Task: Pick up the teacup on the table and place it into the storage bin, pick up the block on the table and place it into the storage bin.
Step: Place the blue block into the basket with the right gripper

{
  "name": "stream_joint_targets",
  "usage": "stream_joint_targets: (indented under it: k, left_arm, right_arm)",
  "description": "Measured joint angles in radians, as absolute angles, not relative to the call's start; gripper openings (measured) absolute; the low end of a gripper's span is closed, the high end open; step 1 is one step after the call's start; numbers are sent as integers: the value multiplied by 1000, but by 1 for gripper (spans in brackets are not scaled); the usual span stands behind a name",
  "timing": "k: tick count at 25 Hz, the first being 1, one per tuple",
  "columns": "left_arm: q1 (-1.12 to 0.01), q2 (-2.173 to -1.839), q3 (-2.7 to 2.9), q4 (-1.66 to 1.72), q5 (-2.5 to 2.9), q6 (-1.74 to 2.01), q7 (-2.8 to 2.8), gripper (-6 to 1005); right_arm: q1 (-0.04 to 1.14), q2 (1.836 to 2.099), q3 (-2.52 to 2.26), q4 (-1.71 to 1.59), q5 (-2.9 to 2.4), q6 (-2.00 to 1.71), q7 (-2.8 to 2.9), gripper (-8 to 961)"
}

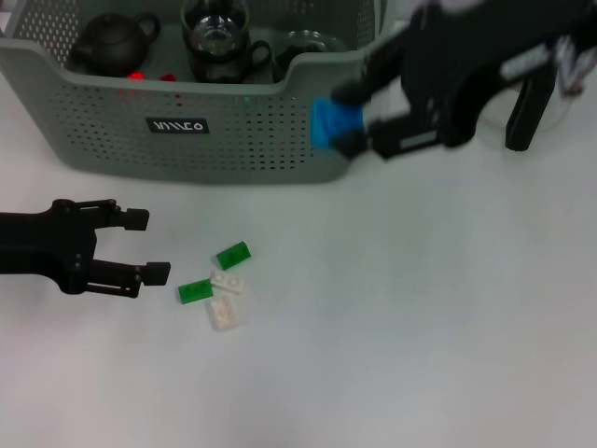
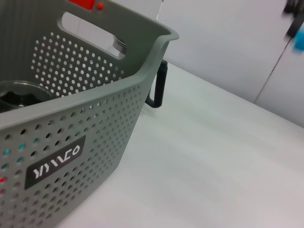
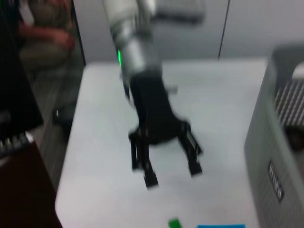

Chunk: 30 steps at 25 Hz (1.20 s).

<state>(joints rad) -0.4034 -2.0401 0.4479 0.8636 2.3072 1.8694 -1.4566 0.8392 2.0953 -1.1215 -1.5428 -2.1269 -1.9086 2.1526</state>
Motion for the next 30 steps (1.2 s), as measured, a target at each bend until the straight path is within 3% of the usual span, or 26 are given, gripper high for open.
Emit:
stream_joint_targets:
  k: [7, 17, 21, 28, 30]
  left_arm:
    - [-416, -2040, 448, 864, 2306, 1870, -1460, 872]
    - [-434, -2037, 451, 864, 2304, 1877, -1472, 871]
    - [-435, -2036, 449, 864, 2306, 1878, -1472, 870]
    - [-430, -2036, 448, 864, 2307, 1878, -1470, 869]
    - [-430, -2035, 448, 864, 2307, 1878, -1470, 869]
  right_arm:
    - [984, 2098, -1008, -1453, -2149, -1715, 2215, 414]
    - [1269, 2094, -1069, -833, -2359, -1134, 2214, 415]
    - [1293, 2099, -1146, -735, -2362, -1062, 2194, 464]
    - [1228, 2100, -1203, -792, -2325, -1039, 2200, 550]
    - [1163, 2100, -1204, -883, -2252, -1084, 2162, 799]
